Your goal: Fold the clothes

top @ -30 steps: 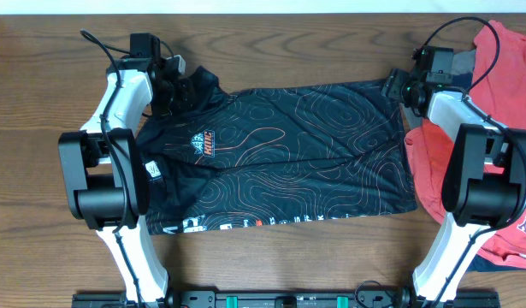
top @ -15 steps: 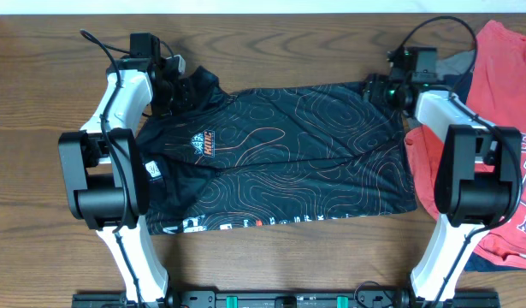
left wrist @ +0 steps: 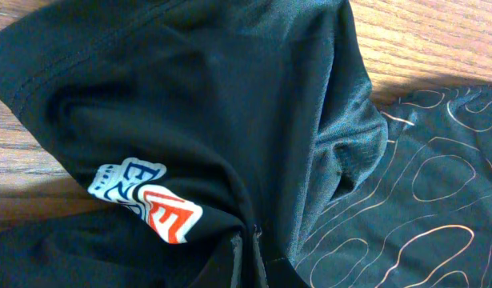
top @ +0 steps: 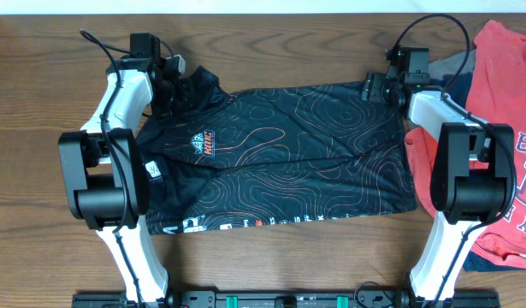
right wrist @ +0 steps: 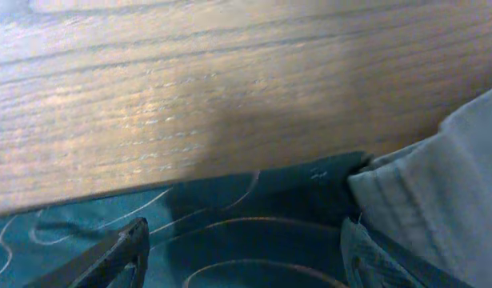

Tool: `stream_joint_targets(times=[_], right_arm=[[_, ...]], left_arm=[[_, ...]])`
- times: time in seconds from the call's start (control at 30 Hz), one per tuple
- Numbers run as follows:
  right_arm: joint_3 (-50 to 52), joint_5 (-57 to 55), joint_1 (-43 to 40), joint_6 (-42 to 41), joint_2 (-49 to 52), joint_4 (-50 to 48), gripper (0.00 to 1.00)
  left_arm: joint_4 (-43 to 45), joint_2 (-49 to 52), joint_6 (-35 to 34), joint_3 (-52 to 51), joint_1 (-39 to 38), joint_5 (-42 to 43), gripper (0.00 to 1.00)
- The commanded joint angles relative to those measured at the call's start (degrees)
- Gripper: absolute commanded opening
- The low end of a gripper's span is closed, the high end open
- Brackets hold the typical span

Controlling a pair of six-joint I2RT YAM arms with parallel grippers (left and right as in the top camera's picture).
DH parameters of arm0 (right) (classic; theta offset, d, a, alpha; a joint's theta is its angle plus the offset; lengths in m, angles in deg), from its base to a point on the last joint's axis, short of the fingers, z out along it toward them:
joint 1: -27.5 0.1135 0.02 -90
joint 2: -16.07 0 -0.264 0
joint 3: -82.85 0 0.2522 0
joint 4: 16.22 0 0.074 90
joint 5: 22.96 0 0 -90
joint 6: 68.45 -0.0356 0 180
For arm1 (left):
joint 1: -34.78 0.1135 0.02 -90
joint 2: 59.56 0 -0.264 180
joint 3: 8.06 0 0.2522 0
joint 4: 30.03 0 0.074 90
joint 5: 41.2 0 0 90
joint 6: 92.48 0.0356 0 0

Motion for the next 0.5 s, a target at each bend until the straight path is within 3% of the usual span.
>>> stream_joint_targets(times=[0.0,0.47], right_arm=[[-0.4,-1.5,-2.0,0.6,1.4,-0.7,0.75],[-0.4,-0.2,-4.2,0.6,1.8,-2.6,0.75]], left_arm=[[0.0,0.0,-0.5,-0.3,0.1,0.1,0.06],[0.0,0.0,-0.5,-0.3,0.1,0.2,0.06]])
